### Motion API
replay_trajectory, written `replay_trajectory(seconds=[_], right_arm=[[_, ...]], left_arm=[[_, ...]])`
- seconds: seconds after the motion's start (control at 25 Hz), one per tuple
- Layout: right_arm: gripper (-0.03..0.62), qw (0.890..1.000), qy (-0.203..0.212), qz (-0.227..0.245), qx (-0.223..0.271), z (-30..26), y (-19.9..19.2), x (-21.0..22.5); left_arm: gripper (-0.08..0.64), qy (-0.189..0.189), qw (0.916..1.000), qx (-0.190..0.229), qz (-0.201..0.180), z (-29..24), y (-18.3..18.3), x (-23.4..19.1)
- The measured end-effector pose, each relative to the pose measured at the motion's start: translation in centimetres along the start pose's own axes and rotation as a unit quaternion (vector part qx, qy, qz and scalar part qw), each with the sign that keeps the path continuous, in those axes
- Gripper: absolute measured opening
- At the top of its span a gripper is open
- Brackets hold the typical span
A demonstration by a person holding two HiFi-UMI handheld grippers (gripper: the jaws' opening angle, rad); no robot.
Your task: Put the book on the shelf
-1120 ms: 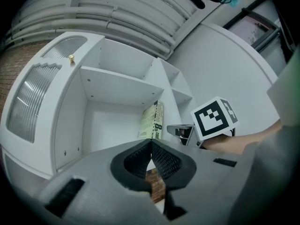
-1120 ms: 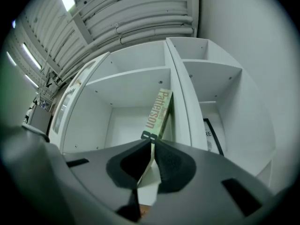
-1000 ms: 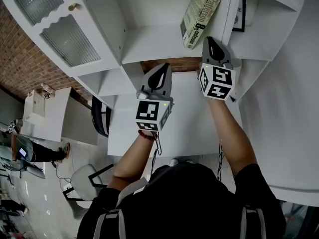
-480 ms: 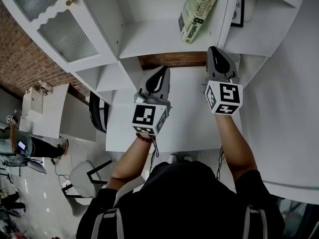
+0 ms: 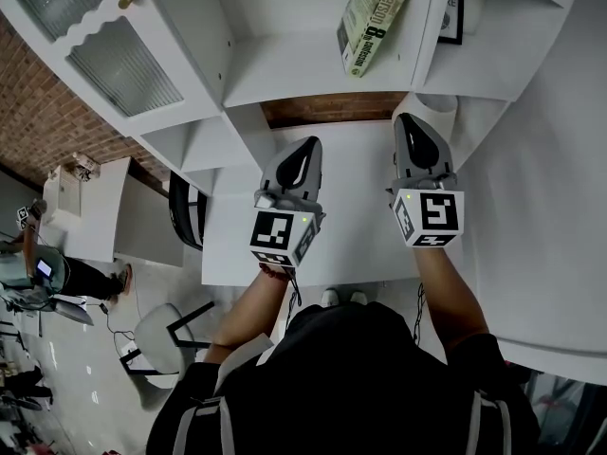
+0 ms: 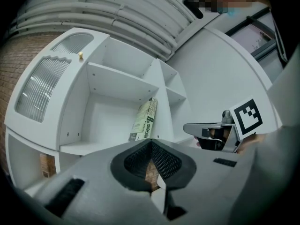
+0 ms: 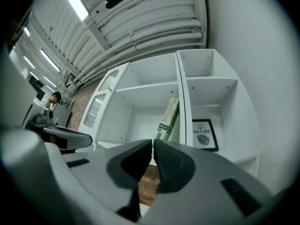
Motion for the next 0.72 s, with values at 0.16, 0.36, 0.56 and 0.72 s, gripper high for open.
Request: replay_trajectory(seconds=[0.16,0.36,0.56,0.72], right_arm=[[0.038,1.000,0.007,-0.003,-0.006,1.0,-0.5,-0.7],[0.038,1.000,0.020,-0.004,-0.015,2.1,-1.5,-1.6],[0.038,0.999,0.033,0.002,-0.028,3.1,-2.6,-2.6],[0.038,0.998,0.040,-0.010,-0.045,3.9,-4.1,-3.1]], left_arm=[[0.018,-0.005,1.0000,0.002,0.003,0.5,-0.5,0.4],[0.018,-0.004,1.0000,-0.004,0.008,1.4,-1.8,0.7],[0.018,-0.001,0.9999,-0.011,0.011,2.0,-3.1,0.7],[0.018,0.003,0.9998,-0.014,0.014,2.5,-3.8,0.6]])
Point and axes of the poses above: the fingertips, and each gripper's own axes: z backward along the fingers, x to its right, y out of its top, the point moved 5 cm from there along z, backward along the fingers, and after that the axes turned 11 degrees about y, right-handed, at the moved point
